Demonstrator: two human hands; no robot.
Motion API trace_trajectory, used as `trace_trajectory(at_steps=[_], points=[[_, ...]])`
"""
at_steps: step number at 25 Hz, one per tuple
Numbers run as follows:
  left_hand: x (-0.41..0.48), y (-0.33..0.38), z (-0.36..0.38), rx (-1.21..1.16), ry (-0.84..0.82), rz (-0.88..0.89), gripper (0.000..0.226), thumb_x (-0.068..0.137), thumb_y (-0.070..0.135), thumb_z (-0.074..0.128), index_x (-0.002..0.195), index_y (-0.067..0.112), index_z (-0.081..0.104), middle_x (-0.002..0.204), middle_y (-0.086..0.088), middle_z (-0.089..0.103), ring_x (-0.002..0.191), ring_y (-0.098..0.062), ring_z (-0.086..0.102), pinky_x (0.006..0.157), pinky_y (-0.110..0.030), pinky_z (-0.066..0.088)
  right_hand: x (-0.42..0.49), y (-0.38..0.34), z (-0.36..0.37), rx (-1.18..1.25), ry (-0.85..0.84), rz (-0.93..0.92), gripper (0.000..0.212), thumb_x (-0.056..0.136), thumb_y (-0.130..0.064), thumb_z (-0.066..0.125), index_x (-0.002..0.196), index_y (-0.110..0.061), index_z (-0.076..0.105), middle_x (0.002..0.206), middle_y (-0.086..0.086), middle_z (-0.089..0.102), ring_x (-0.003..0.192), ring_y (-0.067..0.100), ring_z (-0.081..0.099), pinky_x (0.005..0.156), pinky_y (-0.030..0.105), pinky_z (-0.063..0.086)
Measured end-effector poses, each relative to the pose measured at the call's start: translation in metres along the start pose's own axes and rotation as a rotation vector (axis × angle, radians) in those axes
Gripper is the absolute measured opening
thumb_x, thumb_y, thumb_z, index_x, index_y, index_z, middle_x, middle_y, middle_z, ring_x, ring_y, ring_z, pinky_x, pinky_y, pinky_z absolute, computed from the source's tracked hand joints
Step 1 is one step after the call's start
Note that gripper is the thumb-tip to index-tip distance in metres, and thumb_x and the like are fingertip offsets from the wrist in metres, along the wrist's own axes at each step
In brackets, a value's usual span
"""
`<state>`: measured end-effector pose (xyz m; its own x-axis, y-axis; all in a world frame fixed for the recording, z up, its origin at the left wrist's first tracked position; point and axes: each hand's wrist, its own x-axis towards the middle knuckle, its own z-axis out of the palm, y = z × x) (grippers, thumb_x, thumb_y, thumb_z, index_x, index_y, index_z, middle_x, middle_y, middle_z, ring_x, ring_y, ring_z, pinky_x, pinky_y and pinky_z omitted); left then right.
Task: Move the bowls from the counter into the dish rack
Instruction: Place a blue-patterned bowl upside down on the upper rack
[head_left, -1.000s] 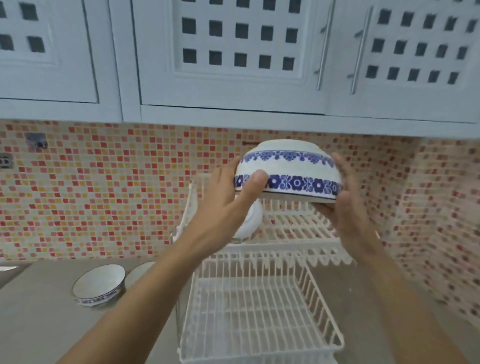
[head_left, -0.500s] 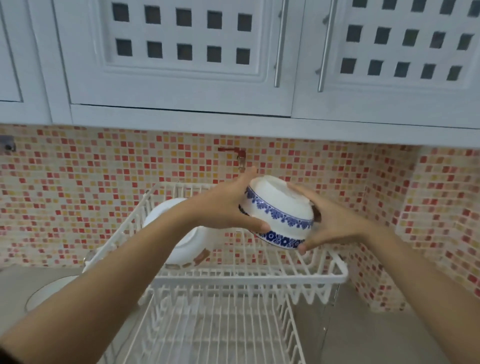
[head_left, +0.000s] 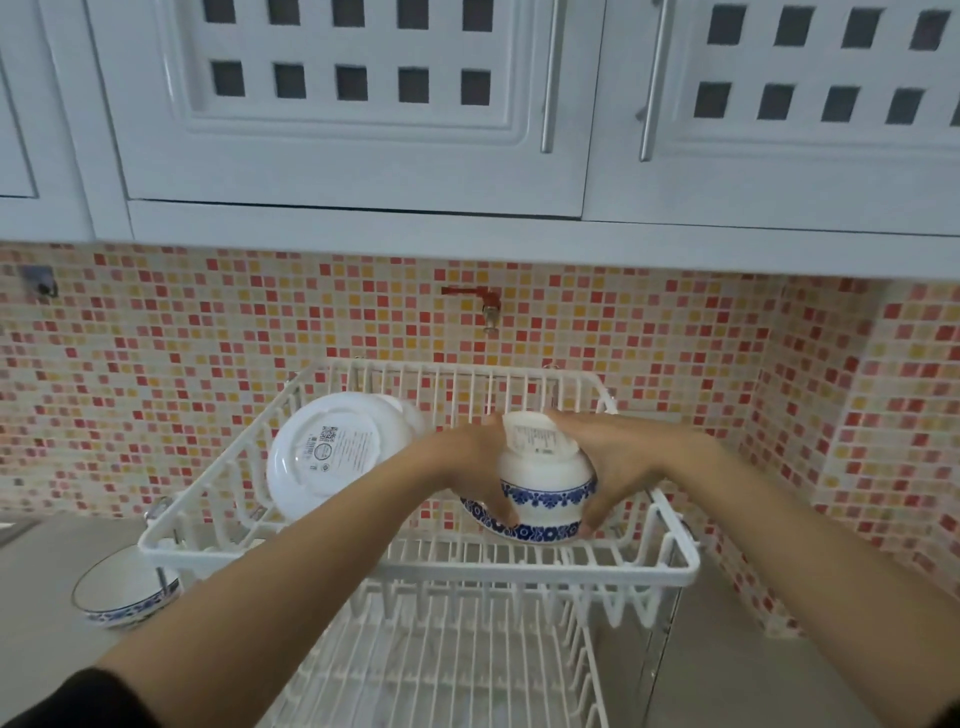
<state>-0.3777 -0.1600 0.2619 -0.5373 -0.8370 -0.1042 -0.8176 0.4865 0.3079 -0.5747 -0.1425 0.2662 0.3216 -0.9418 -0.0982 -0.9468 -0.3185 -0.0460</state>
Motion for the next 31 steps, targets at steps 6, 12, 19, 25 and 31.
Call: trace_trajectory(at_steps=[6, 12, 19, 25, 31], points=[[0.005, -0.004, 0.009, 0.008, -0.015, -0.055, 0.114, 0.067, 0.032, 0.082, 0.152, 0.02, 0.006, 0.148, -0.007, 0.039, 0.129, -0.027, 0.048, 0.105, -0.039, 0.045, 0.003, 0.001, 0.007, -0.057, 0.004, 0.023, 0.138, 0.045, -0.064, 0.081, 0.15, -0.027, 0.001, 0.15, -0.004, 0.037, 0.13, 0.019, 0.041, 0.105, 0.035, 0.041], [-0.002, 0.004, 0.014, 0.124, 0.126, -0.042, 0.098, 0.08, 0.034, 0.071, 0.153, 0.014, 0.008, 0.162, -0.01, -0.006, 0.147, -0.029, 0.018, 0.116, -0.037, 0.029, 0.014, -0.005, 0.008, -0.122, 0.114, 0.085, 0.127, 0.047, -0.082, 0.066, 0.148, -0.025, 0.014, 0.137, 0.004, 0.051, 0.117, 0.024, 0.053, 0.091, 0.042, 0.051], [0.005, 0.005, 0.018, 0.168, 0.131, -0.064, 0.085, 0.087, 0.028, 0.065, 0.152, 0.011, 0.013, 0.161, -0.015, -0.003, 0.145, -0.036, 0.023, 0.114, -0.041, 0.032, 0.016, -0.004, 0.009, 0.004, 0.167, 0.081, 0.111, 0.051, -0.078, 0.067, 0.142, -0.024, 0.032, 0.121, -0.003, 0.062, 0.103, 0.019, 0.059, 0.086, 0.04, 0.053], [-0.01, 0.004, 0.002, 0.12, 0.156, -0.038, 0.082, 0.089, 0.017, 0.062, 0.152, 0.007, 0.011, 0.161, -0.016, 0.001, 0.14, -0.034, 0.033, 0.107, -0.036, 0.04, -0.005, -0.018, -0.005, 0.008, 0.079, 0.126, 0.095, 0.07, -0.065, 0.066, 0.146, -0.023, 0.026, 0.151, -0.002, 0.037, 0.133, 0.022, 0.041, 0.109, 0.039, 0.038], [-0.077, -0.017, -0.051, 0.018, 0.469, 0.05, 0.052, 0.098, 0.004, 0.036, 0.149, 0.007, 0.024, 0.144, -0.019, 0.045, 0.121, -0.031, 0.054, 0.086, -0.031, 0.046, -0.027, -0.085, -0.025, -0.053, 0.323, 0.178, 0.072, 0.094, -0.057, 0.029, 0.151, -0.015, 0.015, 0.16, 0.002, 0.015, 0.147, 0.018, 0.02, 0.118, 0.036, 0.019]])
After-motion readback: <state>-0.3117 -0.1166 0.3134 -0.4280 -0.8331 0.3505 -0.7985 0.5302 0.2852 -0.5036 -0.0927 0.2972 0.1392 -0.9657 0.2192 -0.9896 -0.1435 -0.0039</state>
